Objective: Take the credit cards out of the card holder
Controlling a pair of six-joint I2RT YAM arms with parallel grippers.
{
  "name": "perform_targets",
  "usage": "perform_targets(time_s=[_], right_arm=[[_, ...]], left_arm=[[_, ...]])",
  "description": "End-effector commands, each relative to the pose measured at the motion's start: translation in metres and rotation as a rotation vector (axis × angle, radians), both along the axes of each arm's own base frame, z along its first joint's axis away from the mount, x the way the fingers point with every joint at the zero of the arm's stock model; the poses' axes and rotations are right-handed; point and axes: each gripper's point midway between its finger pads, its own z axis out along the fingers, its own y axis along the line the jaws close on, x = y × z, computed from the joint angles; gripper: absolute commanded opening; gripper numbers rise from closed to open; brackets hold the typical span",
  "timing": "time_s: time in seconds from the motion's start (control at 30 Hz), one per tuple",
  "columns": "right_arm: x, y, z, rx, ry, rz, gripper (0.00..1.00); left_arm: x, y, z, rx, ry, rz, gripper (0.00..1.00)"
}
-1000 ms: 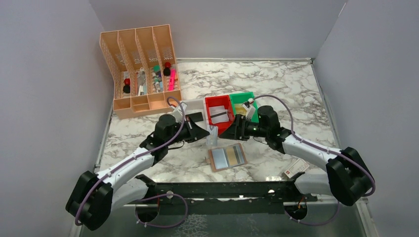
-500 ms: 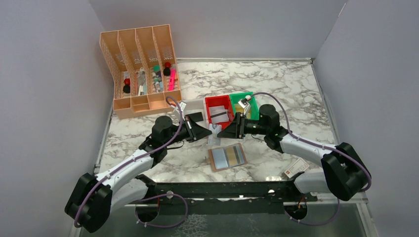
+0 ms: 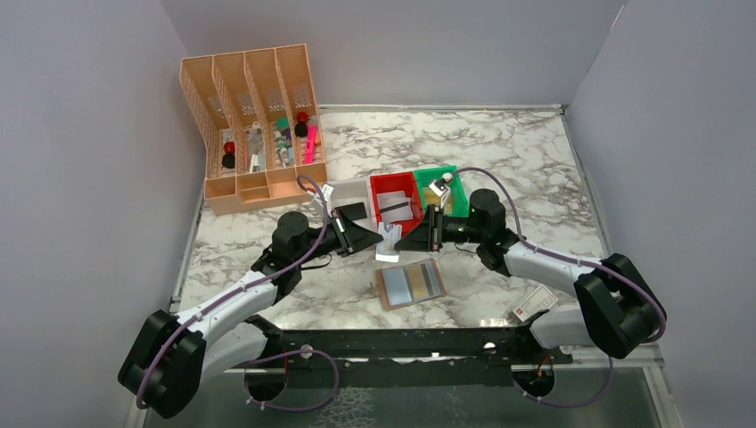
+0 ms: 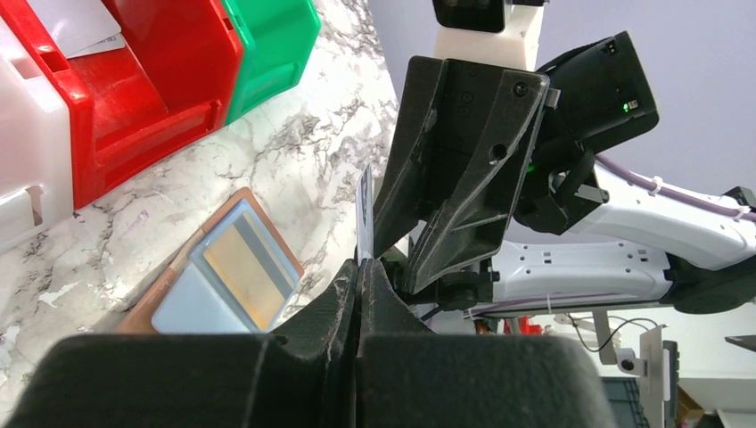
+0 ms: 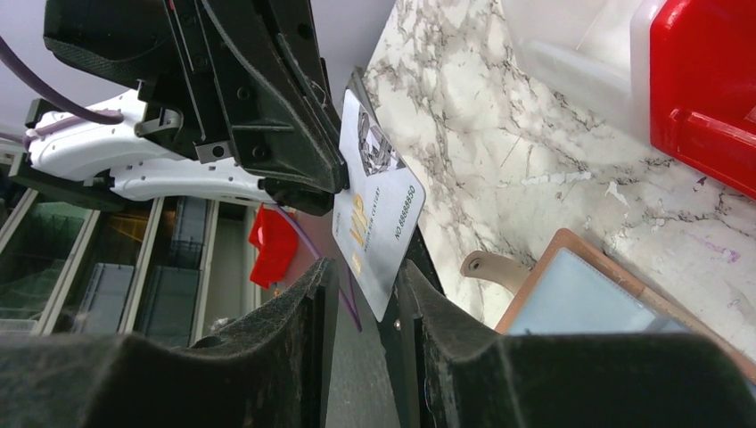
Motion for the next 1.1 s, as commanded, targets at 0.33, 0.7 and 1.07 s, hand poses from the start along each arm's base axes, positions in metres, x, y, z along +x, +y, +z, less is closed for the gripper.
perform_targets(time_s=[0.33, 0.7, 1.07], right_arm=[[-0.004, 0.006, 0.009, 0.066, -0.011, 0.038, 0.19], [0.005, 0.005, 0.000, 0.008, -0.004, -0.004, 0.01], [0.020, -0.003, -0.015, -0.103, -0.004, -0.109, 0.01]], left_arm=[[0.001, 0.002, -0.005, -0.048, 0.020, 0.033, 0.00], [0.004, 0.003, -0.011, -0.036, 0.028, 0.042, 0.00], [0.005, 0.006, -0.019, -0.009, 0.023, 0.056, 0.62]])
